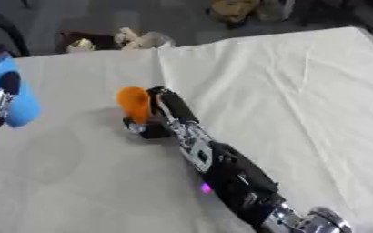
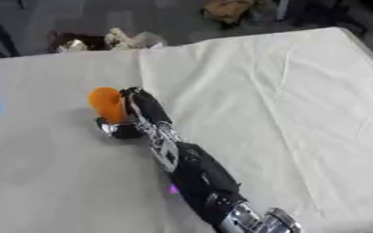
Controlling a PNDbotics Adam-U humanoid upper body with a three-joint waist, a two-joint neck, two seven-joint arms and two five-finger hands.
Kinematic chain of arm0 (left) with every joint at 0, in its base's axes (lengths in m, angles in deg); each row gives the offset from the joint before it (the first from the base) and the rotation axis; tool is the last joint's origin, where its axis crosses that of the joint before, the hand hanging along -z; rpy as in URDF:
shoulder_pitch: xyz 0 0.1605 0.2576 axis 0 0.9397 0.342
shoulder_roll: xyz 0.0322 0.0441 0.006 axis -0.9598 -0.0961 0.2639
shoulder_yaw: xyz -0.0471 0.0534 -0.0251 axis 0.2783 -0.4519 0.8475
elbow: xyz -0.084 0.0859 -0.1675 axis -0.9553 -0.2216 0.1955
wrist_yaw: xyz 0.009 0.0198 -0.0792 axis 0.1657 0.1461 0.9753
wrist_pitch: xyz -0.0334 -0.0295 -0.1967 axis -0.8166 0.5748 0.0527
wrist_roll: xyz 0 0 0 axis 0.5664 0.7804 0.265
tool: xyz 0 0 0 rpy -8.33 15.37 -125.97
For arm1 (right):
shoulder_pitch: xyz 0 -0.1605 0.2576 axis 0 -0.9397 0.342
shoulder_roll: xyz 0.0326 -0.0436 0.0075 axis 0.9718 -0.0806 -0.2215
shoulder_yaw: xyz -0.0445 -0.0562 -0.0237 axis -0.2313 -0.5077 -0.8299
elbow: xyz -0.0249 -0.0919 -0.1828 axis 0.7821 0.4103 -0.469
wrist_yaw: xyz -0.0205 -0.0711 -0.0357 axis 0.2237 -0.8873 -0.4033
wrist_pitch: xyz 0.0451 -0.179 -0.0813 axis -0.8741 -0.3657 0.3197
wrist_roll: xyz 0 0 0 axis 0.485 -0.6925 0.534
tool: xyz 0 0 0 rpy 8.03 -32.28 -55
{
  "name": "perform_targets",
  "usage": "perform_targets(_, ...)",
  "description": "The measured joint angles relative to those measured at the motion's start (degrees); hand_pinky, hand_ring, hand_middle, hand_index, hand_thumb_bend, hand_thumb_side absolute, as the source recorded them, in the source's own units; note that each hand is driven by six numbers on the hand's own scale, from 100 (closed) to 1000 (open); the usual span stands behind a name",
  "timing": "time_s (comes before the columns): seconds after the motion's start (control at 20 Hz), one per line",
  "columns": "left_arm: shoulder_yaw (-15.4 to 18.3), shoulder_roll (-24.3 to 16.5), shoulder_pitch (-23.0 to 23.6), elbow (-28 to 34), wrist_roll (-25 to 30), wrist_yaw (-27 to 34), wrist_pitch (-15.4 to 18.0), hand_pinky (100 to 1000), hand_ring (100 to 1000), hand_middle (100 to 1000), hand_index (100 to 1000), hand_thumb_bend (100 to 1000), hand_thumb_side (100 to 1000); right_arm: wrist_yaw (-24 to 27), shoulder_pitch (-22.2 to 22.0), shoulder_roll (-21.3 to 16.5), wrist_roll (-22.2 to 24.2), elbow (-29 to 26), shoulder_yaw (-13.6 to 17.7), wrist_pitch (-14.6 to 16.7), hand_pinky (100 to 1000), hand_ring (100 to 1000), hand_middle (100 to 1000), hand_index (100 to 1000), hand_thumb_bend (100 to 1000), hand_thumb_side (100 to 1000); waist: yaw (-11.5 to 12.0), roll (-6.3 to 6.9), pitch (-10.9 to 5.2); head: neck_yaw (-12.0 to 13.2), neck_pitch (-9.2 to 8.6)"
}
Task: Pour the contents of one cup into another cup.
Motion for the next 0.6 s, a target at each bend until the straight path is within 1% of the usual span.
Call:
perform_targets(0.35, 0.0, 0.0, 0.0, 0.0, 0.0, 0.0, 0.0, 102, 237, 217, 833, 100, 551, 1.5, -0.5, 0.0, -0.2, -1.7, -0.9, -0.2, 859, 832, 264, 395, 100, 201, -0.7, -0.03, -0.01, 0.0, 0.0)
perform_targets(0.6, 0.0, -0.5, 0.0, 0.2, 0.0, -0.1, 0.0, 101, 239, 217, 830, 100, 549, 3.3, -1.1, -0.4, 1.0, -4.1, -2.1, -0.2, 852, 827, 258, 390, 100, 216, -1.4, -0.09, -0.24, 0.0, 0.01)
